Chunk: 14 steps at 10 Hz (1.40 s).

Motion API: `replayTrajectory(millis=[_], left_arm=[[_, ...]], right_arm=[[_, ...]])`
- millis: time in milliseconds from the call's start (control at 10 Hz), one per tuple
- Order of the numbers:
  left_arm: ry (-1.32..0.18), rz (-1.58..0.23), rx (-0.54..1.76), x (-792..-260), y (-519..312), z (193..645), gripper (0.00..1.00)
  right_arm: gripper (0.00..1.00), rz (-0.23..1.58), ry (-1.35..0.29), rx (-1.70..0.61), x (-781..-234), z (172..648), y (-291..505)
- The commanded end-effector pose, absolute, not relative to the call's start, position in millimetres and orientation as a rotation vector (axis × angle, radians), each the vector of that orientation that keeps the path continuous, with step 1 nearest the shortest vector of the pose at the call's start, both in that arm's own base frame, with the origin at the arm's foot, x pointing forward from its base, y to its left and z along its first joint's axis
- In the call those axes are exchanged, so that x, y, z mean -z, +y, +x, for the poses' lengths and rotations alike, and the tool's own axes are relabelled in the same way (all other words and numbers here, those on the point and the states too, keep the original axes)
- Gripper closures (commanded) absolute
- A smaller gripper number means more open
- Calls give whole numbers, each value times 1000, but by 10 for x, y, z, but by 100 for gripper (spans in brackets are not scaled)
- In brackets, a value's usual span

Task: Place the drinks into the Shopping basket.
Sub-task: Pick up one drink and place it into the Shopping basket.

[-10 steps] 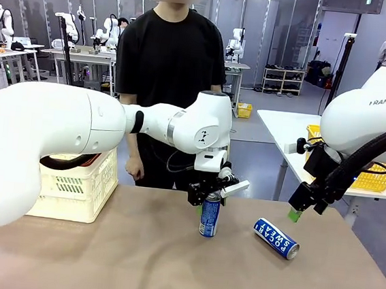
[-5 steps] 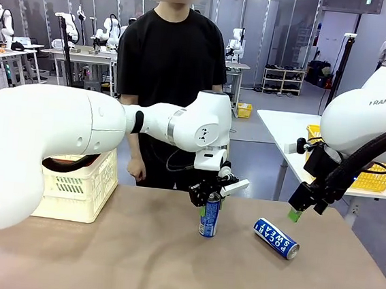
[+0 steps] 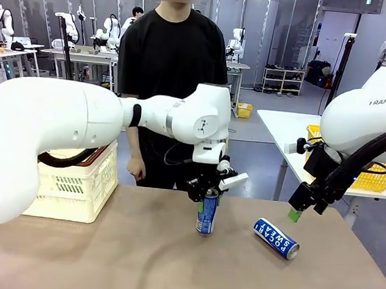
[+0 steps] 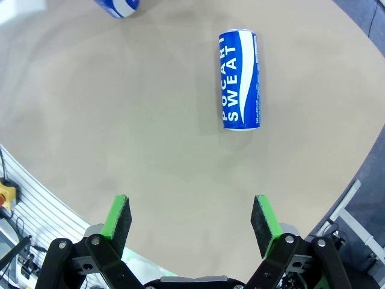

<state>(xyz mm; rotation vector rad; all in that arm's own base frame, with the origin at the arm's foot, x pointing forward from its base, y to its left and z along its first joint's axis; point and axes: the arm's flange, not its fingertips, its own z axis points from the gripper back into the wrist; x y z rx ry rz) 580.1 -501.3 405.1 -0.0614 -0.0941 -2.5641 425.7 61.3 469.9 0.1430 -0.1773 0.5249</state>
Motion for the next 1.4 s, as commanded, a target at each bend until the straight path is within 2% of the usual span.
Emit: replayTrajectory(millis=[0,300,600,1000,1300], left_arm=[[-129,-151,2531,-4510,-4716,5674,85],[-132,-102,2494,-4970,-4154,5565,85],[-250,-85,2370,-5366,-3352,5568,85],[-331,7,2192,-5762,-2435,5461,85],[-276,42,2119,-5918,-2086,5449,85]], right_arm=[[0,135,-172,-532,-4708,4260,590],[0,135,-172,-532,-4708,4260,590],[0,135,-172,-532,-4708,4260,590],[0,135,-172,-532,-4708,4260,590],[0,135,-172,-532,-4708,4260,590]])
